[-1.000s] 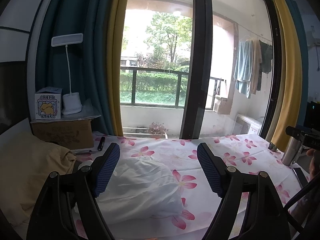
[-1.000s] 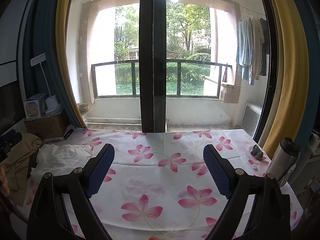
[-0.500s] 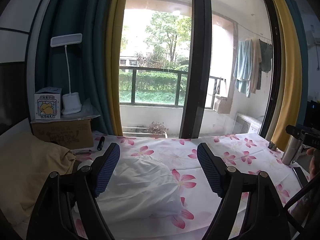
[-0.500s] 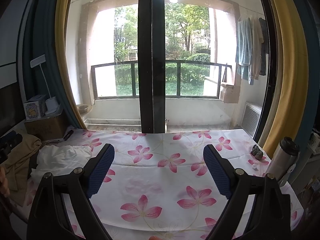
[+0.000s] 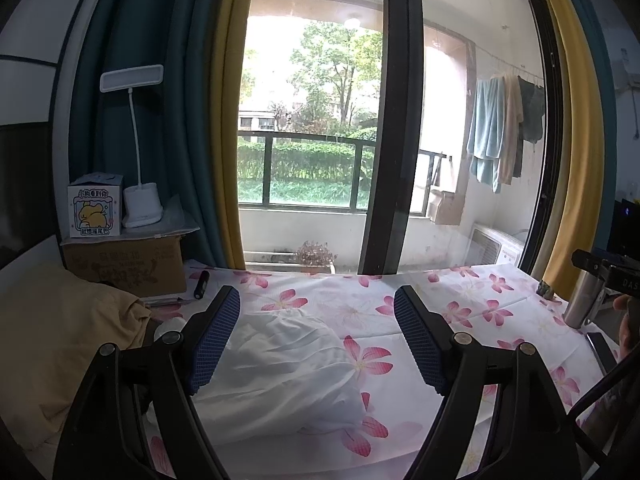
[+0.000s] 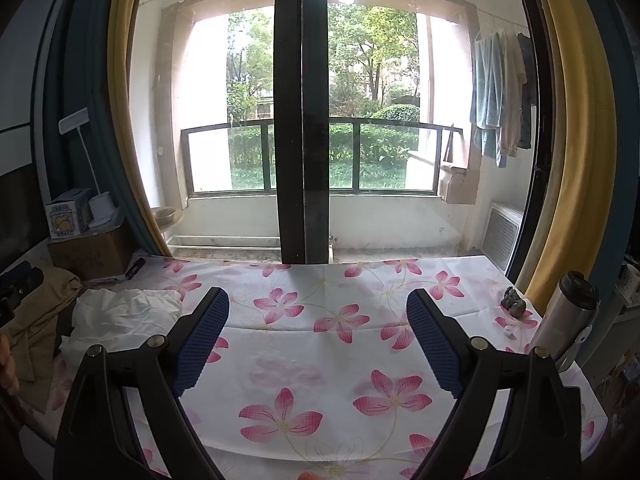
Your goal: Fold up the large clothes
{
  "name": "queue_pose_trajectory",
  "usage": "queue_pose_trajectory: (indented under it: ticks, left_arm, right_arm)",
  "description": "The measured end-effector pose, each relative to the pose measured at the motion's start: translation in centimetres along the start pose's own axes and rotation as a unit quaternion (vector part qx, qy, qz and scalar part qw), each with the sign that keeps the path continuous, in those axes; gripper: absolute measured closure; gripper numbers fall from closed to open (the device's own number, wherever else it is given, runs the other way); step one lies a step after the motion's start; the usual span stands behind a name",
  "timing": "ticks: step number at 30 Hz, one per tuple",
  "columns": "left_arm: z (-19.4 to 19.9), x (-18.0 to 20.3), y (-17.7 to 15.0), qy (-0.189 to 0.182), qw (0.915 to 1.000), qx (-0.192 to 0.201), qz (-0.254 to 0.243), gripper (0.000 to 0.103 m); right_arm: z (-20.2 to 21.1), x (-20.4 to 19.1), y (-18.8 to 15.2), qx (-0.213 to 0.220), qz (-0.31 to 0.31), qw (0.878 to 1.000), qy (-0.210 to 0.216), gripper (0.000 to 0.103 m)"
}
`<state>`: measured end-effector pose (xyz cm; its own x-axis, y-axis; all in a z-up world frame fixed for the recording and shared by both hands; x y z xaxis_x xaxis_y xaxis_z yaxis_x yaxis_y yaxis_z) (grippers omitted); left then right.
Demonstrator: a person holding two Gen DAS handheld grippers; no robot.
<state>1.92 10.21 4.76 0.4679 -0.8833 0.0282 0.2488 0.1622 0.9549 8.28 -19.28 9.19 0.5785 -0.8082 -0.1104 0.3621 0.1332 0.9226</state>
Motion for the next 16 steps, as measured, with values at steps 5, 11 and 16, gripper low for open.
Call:
queue_pose_trajectory:
  ticks: [5,11,16]
  left_arm:
    - [-0.13,-0.09,0.03,0.001,1.0,0.0,-0.001,0.021]
    - [-0.33,-0.26,-0.03,0.0,1.0,-0.002,0.0,0.021]
    - [-0.57,-0.31,-0.13,-0.003,1.0,-0.003,-0.004,0.021]
  right_arm:
    - [-0.2,0.14,0.18,-0.001,-0.001,1.0,-0.001,0.013]
    - [-0.38,0.25,0.24,-0.002,-0.001,1.0,-0.002,0.013]
    - [-0.64,0.25,0.31,-0.005,-0.001,1.0,-0.003,0.013]
Point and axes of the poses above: each gripper's, at about its wrist camera, not at the fingertips, and z roughly against the way its jaws point, x to its right, y to its top, the point moved 4 cm from there along -z, roughly the way its jaws point, and after that the axes turned 11 degrees about y, right-handed, at the moved point
